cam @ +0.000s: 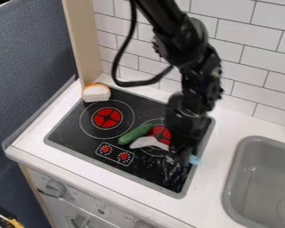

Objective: Take the spatula and move the green cucumber to the left burner

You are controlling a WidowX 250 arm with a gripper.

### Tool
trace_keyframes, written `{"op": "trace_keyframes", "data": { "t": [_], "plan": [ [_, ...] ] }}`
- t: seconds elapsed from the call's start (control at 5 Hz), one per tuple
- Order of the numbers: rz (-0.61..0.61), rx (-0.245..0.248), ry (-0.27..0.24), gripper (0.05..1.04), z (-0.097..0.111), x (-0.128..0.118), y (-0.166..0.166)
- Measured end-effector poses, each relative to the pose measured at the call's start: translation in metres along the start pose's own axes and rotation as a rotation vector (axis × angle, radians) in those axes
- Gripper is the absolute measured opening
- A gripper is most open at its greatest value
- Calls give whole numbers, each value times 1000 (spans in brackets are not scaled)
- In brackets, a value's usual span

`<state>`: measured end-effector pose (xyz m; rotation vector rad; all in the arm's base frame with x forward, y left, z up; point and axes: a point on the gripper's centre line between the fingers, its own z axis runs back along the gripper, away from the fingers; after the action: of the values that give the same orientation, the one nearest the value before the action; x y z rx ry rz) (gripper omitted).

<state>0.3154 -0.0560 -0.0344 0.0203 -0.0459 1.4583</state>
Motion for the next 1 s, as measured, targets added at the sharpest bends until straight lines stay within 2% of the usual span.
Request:
{"op": "trace_keyframes", "data": {
  "t": [0.2, 0.6, 1.0],
  "plan": [
    [67, -8, -8, 328, 0, 23, -11],
    [142, -2, -41, 328, -5, 52, -20],
    [192, -26, -59, 328, 0, 74, -28]
  ]
}}
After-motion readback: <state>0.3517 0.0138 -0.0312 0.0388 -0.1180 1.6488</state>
